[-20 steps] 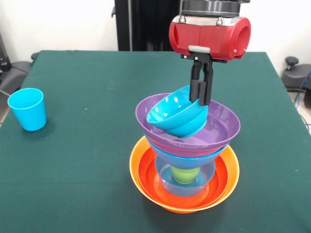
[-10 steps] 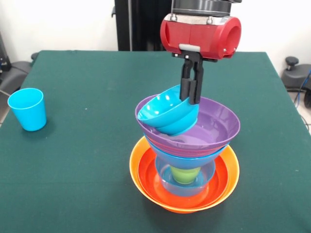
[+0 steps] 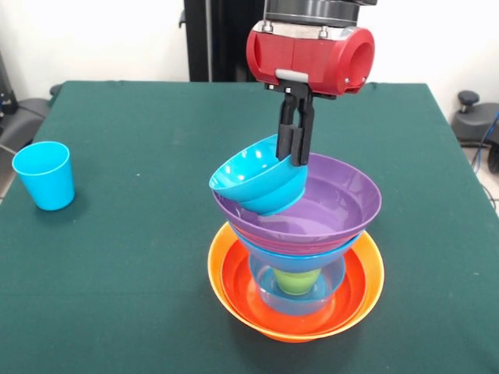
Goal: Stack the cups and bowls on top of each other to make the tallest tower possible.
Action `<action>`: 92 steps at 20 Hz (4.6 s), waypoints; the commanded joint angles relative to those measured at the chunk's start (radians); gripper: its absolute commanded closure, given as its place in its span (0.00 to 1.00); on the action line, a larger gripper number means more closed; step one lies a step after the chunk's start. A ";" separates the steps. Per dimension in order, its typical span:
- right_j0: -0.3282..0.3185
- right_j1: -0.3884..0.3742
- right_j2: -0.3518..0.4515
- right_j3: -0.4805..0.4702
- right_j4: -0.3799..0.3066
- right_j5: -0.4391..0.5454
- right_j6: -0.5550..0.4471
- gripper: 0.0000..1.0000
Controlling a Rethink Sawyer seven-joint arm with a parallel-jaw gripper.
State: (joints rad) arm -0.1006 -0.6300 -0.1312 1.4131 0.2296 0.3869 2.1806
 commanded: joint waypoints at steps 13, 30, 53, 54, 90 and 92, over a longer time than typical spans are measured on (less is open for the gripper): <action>0.026 0.074 0.044 0.016 -0.006 -0.005 0.128 1.00; 0.015 0.069 0.062 0.029 -0.004 -0.004 0.116 0.00; -0.005 0.078 0.079 0.019 -0.004 -0.037 0.108 0.00; -0.002 0.077 0.068 0.007 -0.005 -0.020 0.107 0.00; 0.073 -0.161 -0.062 -0.153 -0.013 0.601 0.157 0.00; 0.066 -0.147 -0.063 -0.179 -0.015 0.609 0.151 0.00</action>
State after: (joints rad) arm -0.0397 -0.8207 -0.2314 1.2519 0.2283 0.8655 2.1806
